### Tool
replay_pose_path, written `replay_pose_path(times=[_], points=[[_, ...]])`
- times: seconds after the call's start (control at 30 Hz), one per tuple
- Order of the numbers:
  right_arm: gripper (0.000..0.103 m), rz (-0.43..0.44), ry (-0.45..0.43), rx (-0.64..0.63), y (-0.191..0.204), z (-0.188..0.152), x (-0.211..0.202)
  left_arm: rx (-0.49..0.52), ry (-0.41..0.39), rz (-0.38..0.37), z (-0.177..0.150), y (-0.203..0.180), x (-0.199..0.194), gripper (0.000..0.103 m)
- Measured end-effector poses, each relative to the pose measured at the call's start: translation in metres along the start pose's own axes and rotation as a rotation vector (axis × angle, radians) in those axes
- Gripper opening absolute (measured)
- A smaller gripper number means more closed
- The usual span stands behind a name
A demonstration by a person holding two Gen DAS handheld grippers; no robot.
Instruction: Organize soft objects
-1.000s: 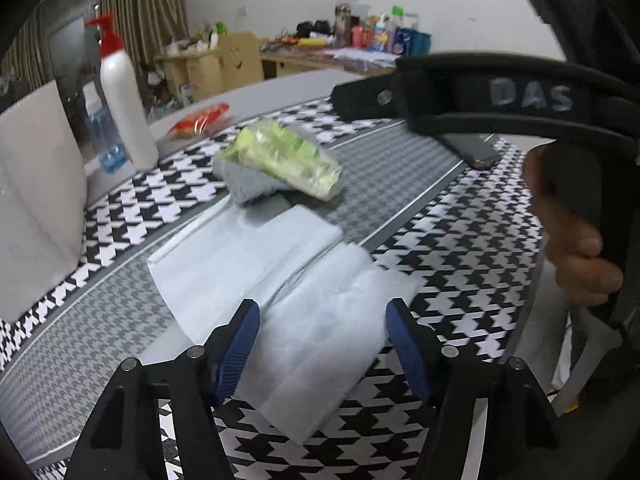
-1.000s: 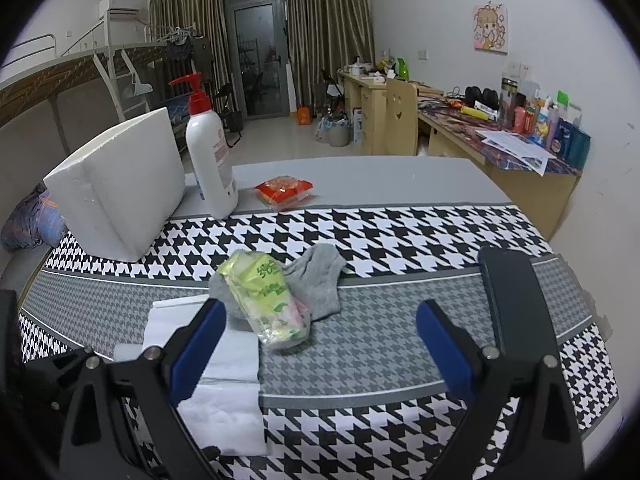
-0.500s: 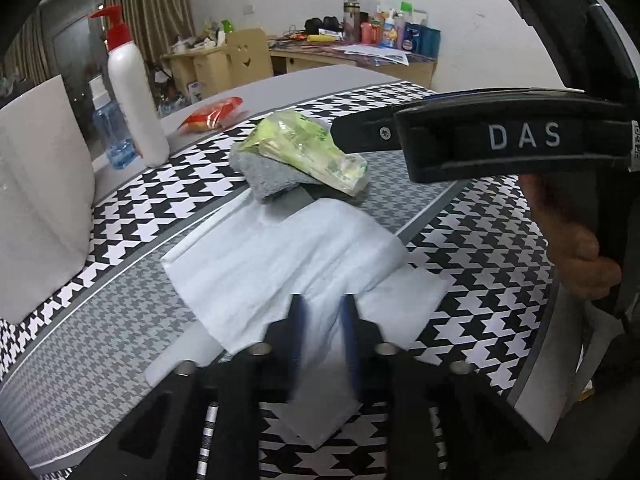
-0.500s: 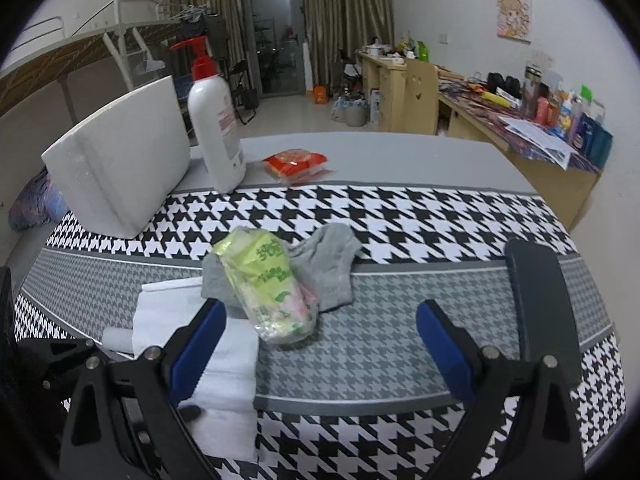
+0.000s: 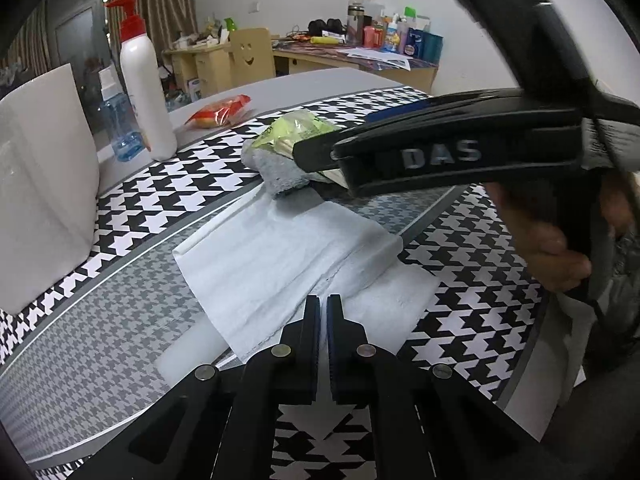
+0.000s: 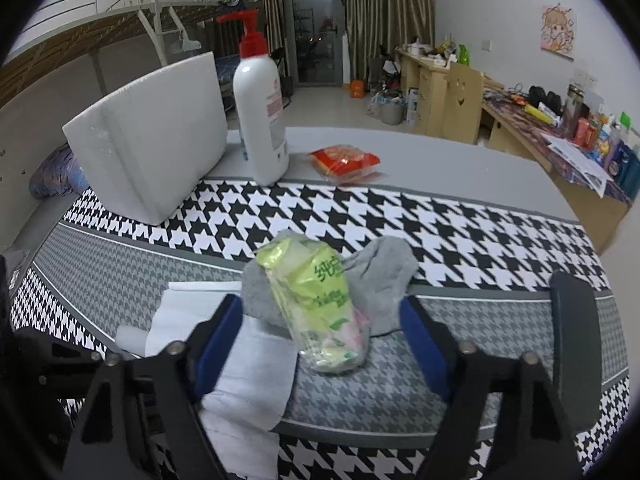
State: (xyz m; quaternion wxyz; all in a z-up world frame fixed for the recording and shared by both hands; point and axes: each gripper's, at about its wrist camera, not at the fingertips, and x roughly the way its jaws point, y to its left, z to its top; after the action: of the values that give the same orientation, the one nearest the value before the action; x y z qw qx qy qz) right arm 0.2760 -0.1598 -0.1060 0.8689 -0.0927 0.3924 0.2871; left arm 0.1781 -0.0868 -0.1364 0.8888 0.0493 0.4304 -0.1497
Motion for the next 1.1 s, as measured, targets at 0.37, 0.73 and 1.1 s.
replay_pose_path(times=[0.37,0.73,1.1], points=[[0.034,0.027,0.078,0.028,-0.003,-0.002,0.009,-0.005,-0.008,-0.006,-0.004,-0.002,-0.010,0.004],[0.029,-0.006,-0.007,0.060,-0.014,-0.015,-0.038,0.049,-0.007,0.009,-0.008,-0.019,-0.026,0.013],[0.029,-0.016,-0.025,0.109,-0.023,-0.030,-0.052,0.152,0.008,-0.038,-0.005,-0.036,-0.024,0.062]])
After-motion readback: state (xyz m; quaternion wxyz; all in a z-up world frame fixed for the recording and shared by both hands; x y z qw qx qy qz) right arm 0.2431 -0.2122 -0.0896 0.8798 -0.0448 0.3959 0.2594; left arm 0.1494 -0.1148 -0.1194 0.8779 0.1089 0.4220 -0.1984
